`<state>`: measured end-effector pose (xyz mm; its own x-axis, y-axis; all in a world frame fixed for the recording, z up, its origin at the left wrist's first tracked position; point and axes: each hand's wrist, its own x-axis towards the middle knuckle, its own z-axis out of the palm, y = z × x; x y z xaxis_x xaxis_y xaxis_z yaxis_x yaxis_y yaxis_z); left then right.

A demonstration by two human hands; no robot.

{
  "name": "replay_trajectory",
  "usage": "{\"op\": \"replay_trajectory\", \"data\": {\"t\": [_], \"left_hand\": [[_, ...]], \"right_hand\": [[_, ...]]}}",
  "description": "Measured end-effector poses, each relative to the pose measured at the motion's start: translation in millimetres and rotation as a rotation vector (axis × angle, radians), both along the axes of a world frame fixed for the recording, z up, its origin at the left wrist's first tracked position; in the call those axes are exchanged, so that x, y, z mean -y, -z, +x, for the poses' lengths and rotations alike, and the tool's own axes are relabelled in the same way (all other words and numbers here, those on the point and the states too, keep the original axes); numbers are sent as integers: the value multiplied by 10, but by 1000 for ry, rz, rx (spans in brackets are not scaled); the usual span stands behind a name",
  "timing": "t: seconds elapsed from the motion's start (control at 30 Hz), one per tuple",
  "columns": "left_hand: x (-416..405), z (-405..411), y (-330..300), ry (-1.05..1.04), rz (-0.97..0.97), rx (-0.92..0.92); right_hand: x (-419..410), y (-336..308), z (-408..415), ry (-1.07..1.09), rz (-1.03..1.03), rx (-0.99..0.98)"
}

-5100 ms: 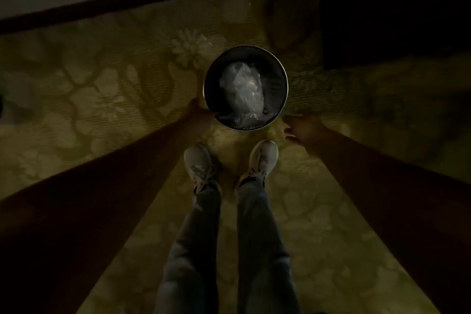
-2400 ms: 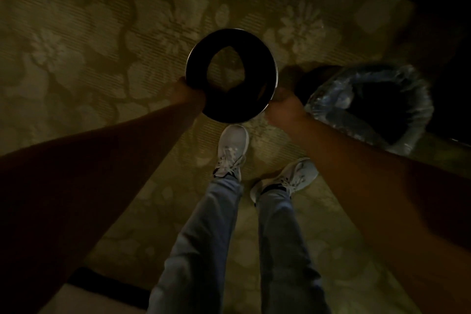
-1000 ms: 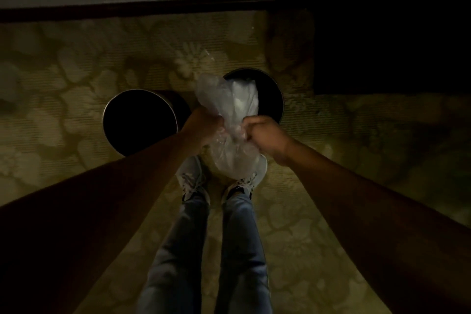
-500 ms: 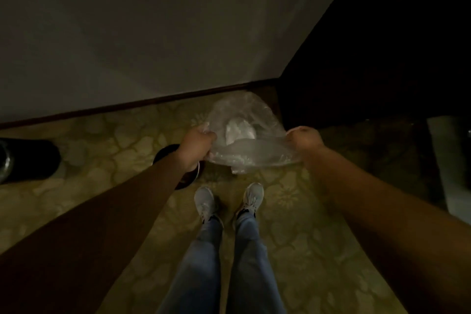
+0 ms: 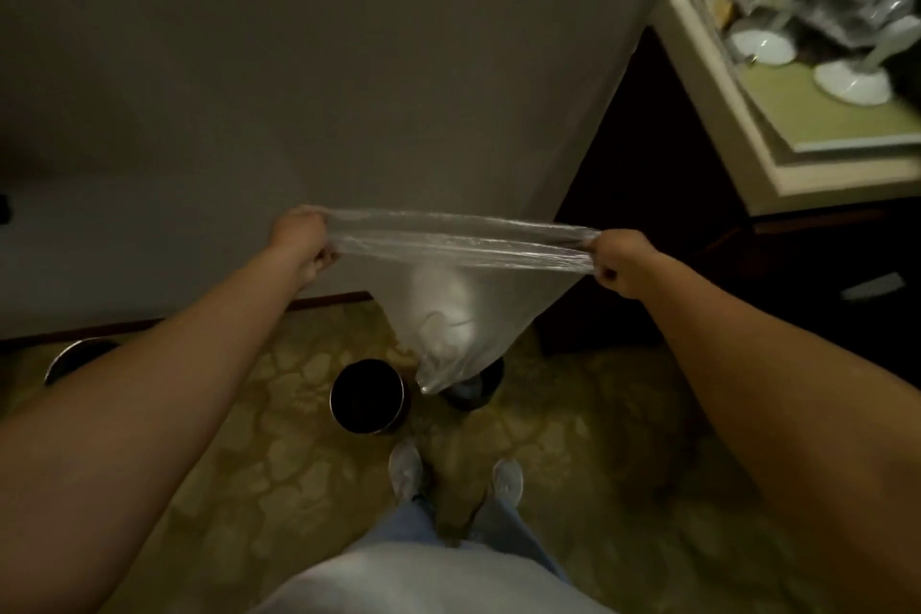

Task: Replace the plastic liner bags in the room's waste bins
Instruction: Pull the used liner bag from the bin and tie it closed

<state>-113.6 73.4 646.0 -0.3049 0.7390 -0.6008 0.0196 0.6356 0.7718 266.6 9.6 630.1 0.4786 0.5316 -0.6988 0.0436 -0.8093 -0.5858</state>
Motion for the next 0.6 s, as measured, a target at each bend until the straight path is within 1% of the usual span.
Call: {"op": "replay_trajectory", "data": {"t": [0.07,0.17,0.23,0.33,0.4,0.47,0.53,0.6], "left_hand": [[-9,-49,-240,-93,22,78],[-5,-115,-573,-206,65,187],[8,-141,-802,-234,127,250],[51,-187,-1105,-220,222,306],[41,-268,-1248,-180,245,277],[19,-336,-1380,-115,236,248],[-5,-370,-1521,-37,187,193],[-16,-408,-1650,35,112,80]], "right_hand": [[-40,-272,-26,64,107,-83],[-146,-593,-47,108,250,-146],[-250,-796,-45,141,356,-199],[-354,-1116,1,155,524,-269],[-403,-1296,54,110,597,-288],[-476,-1425,95,35,632,-257],[-573,-1563,106,-38,652,-168],[-655,-1729,88,-95,679,-50]]}}
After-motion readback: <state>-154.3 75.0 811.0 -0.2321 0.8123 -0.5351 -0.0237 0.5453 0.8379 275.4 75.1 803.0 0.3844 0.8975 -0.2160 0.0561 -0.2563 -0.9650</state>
